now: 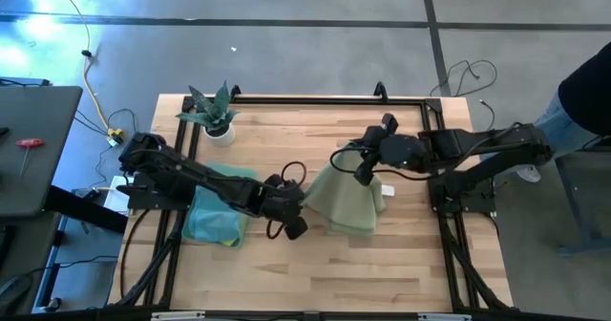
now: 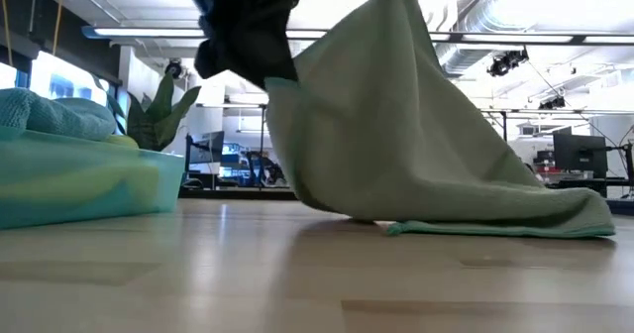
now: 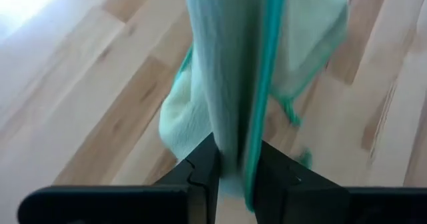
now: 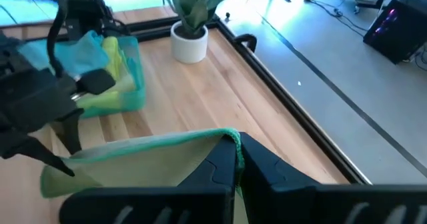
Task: Fold microfiber towels
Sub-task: Fold the green microfiber towel
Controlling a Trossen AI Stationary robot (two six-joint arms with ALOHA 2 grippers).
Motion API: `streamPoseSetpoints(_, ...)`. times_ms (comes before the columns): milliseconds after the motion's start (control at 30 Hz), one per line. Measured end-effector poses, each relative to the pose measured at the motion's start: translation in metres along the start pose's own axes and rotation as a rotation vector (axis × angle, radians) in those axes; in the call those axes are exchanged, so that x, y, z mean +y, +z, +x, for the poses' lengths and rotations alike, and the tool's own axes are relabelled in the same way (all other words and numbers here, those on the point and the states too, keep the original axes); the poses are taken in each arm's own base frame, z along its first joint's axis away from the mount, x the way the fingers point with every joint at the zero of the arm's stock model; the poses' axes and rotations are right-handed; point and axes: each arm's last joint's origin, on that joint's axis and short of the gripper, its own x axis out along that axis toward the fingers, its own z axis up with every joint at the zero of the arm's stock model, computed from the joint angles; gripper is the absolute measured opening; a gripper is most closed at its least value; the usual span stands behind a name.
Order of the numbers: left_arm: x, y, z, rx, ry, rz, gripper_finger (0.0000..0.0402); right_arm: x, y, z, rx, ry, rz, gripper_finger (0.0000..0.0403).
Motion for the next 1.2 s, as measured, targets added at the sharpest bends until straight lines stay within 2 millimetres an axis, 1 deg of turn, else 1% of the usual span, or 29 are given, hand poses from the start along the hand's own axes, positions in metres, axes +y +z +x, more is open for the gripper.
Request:
streamPoseSetpoints(167, -0.001, -0.002, -0.001, -0.001, 0.004, 0.007, 0.0058, -0.005, 0.003, -0.008, -0.033, 0.001, 0.022, 0.0000)
streamPoseSetpoints(267, -0.001, -0.001, -0.001, -0.028, 0.032, 0.006, 0.0054, -0.005, 0.003, -0.009, -0.038, 0.002, 0.025, 0.0000)
streamPoseSetpoints(367, 0.000, 0.000, -0.005, -0.025, 0.021, 0.005, 0.0040, -0.005, 0.003, -0.010, -0.036, 0.014, 0.030, 0.0000)
streamPoseSetpoints(433, -0.002, 0.004, -0.011, -0.015, -0.016, 0.000, 0.0022, -0.005, 0.003, -0.010, -0.029, 0.025, 0.043, 0.0000)
streamPoseSetpoints(500, -0.003, 0.008, -0.019, -0.003, -0.042, 0.027, 0.0007, -0.005, 0.003, -0.011, -0.021, 0.061, 0.059, 0.0000)
streamPoseSetpoints(700, -0.011, 0.028, -0.047, -0.026, -0.099, 0.093, 0.0003, -0.004, 0.000, -0.012, 0.029, 0.135, 0.099, 0.0000)
streamPoseSetpoints(900, -0.010, 0.047, -0.080, 0.030, -0.054, 0.204, 0.0002, -0.004, -0.003, -0.013, 0.080, 0.173, 0.090, 0.0000)
streamPoseSetpoints(1033, -0.006, 0.062, -0.099, 0.035, -0.027, 0.259, 0.0002, -0.009, 0.011, -0.026, 0.060, 0.178, 0.093, 0.0000)
streamPoseSetpoints(1200, 0.002, 0.082, -0.128, 0.013, 0.012, 0.341, 0.0002, -0.019, 0.029, -0.047, 0.043, 0.178, 0.084, 0.0000)
